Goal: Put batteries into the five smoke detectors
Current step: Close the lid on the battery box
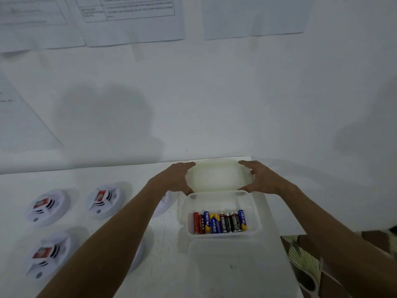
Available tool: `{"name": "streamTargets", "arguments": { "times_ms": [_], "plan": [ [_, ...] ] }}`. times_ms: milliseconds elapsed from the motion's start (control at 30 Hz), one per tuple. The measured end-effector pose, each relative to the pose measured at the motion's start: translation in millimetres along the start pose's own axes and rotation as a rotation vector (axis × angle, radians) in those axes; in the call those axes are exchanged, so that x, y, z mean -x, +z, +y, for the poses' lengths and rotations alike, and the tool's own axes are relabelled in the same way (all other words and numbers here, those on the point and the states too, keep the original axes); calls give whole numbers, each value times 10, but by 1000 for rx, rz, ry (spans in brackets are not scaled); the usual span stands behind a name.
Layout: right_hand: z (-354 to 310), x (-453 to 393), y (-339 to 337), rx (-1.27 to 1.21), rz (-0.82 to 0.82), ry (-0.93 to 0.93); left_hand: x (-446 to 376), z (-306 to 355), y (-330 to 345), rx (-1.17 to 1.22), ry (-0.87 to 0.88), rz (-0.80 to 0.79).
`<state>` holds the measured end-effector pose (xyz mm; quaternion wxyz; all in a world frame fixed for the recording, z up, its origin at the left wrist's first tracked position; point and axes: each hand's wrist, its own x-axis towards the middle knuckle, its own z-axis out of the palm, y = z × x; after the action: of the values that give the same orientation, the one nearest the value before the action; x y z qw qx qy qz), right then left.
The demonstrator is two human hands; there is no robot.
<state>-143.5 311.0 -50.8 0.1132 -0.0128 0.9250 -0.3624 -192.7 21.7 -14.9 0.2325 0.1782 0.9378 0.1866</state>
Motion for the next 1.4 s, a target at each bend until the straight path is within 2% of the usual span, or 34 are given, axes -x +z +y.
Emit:
{"name": "streamTargets", "arguments": {
  "times_ms": [100,267,600,767,1033,1167,1400],
  "plan": [
    [44,-31,-22,16,-26,-1,-54,-76,47,43,-35,54],
    [72,-37,-28,-21,47,-21,-80,-153,73,85,-37,92],
    [-324,210,-422,-182,187,-130,215,83,-514,108,148,313],
    [-537,828,-437,-181,152,-164,833,149,-513,80,221,301],
    [-333,2000,254,-156,95,-159,1854,25,476,166,204,207],
    [-254,2250,454,-142,75,-151,2003,-69,813,205,182,182],
    [-215,2291,563,-152,99,-139,1974,-89,923,307,161,140]
  ]
}}
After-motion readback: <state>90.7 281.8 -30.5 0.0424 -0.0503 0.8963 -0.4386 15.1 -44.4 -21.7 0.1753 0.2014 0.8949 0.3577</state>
